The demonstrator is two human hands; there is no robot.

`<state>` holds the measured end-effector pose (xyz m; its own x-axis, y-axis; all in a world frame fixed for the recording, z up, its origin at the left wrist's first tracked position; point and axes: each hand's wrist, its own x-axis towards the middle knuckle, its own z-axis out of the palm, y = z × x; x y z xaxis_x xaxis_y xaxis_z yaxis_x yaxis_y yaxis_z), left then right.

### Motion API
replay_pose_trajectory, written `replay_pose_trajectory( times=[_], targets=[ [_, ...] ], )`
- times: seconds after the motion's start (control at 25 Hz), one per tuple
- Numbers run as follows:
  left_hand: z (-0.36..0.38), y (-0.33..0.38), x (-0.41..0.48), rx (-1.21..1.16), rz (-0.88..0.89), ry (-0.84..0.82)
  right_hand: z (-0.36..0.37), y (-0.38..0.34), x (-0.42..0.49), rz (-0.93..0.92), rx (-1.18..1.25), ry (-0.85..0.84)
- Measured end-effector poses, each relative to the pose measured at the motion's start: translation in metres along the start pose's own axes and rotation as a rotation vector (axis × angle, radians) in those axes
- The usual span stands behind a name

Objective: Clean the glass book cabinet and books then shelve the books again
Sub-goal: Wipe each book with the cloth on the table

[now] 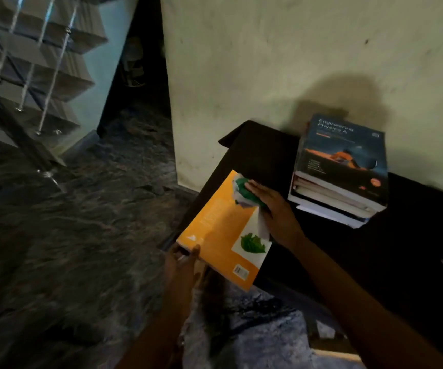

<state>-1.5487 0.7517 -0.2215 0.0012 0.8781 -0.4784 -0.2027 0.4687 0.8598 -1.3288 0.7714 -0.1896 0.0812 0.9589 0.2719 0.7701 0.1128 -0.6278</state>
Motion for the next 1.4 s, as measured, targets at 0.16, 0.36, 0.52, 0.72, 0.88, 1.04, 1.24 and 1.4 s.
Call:
replay_pose_trajectory(
  times=[0.16, 0.36, 0.52, 0.72, 0.88, 1.04, 1.24, 1.4],
  targets=[
    [-0.012, 0.005, 0.031, -0.170, -0.426, -0.120, 0.030, 0.031, 0.059, 0.056, -0.163, -0.095],
    [-0.025, -0.001, 0.048, -0.149, -0.445, -0.175, 0.061, 0.056, 0.069, 0.292, -0.438, -0.149],
    [-0.030, -0.001, 0.053, -0.180, -0.437, -0.209, 0.087, 0.018, 0.040, 0.146, -0.467, -0.090],
    [-0.035, 0.001, 0.048, -0.252, -0.426, -0.263, 0.129, -0.045, -0.028, -0.140, -0.430, -0.190],
    [-0.044, -0.006, 0.048, -0.319, -0.417, -0.315, 0.108, -0.075, -0.038, -0.044, 0.017, -0.193],
    [-0.044, -0.006, 0.046, -0.317, -0.451, -0.337, 0.027, -0.004, -0.003, 0.326, -0.125, 0.047],
    [-0.039, -0.010, 0.050, -0.276, -0.454, -0.308, 0.045, 0.045, -0.016, 0.399, -0.459, -0.041],
    [-0.034, -0.011, 0.049, -0.321, -0.516, -0.267, 0.075, -0.003, -0.071, 0.243, -0.469, -0.032]
  ],
)
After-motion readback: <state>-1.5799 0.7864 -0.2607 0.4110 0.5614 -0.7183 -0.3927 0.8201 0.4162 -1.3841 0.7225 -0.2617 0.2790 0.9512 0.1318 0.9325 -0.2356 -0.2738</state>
